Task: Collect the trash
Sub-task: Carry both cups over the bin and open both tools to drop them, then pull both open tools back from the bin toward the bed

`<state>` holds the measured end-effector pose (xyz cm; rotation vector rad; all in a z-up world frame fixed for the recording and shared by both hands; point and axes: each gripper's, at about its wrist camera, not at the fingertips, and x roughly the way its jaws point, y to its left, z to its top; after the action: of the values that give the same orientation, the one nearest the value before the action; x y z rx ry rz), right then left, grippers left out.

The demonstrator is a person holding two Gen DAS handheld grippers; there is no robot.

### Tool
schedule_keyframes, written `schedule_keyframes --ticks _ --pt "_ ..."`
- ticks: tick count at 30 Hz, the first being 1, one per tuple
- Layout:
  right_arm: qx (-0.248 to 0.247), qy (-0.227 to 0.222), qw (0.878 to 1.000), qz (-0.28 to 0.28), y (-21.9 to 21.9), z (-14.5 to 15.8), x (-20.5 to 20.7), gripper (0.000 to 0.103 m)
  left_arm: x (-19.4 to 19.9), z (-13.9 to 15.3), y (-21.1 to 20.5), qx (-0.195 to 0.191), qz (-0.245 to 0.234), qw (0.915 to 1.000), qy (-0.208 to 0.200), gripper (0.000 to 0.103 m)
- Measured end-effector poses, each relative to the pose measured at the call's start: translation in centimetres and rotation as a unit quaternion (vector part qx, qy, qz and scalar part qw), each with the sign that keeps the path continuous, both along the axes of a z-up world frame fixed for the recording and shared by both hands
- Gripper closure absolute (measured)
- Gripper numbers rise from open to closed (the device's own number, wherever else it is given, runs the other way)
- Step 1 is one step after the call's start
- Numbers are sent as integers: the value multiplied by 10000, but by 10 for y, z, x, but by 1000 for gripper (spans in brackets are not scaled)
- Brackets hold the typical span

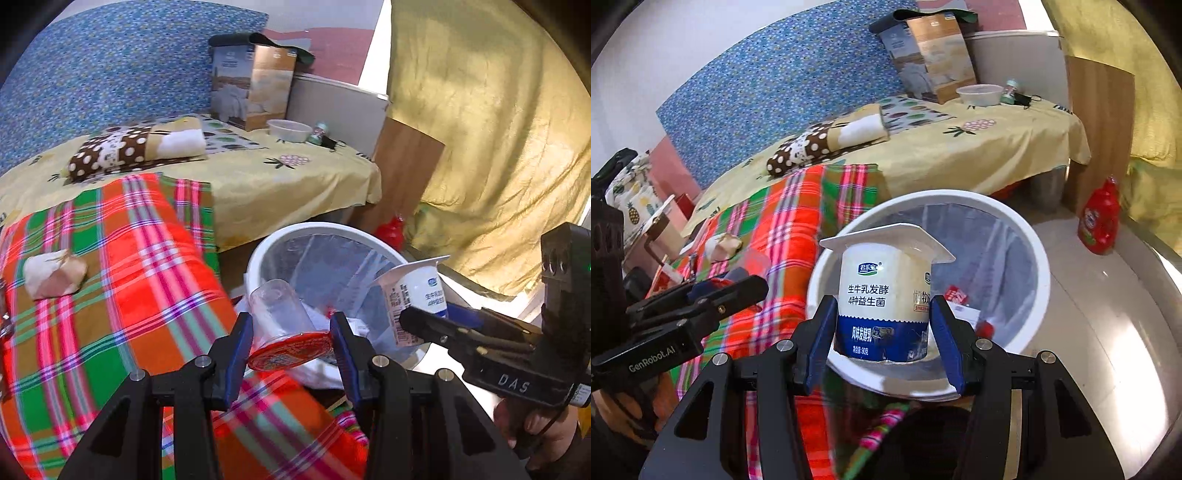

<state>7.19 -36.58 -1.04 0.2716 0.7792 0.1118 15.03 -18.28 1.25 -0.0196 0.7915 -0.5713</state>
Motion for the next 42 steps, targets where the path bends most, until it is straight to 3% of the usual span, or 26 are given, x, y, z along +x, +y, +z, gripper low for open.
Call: schedule_keyframes --ticks 18,22,42 --pt "-380 359 9982 -303 -28 -18 9 49 29 -30 -52 89 -592 9976 358 59" --pt "-350 372 9982 -318 -32 -20 10 49 32 -33 -57 122 -627 9974 345 55" --pt "-371 -56 9993 -72 -10 6 -8 49 6 -11 -20 -21 -244 9996 160 54"
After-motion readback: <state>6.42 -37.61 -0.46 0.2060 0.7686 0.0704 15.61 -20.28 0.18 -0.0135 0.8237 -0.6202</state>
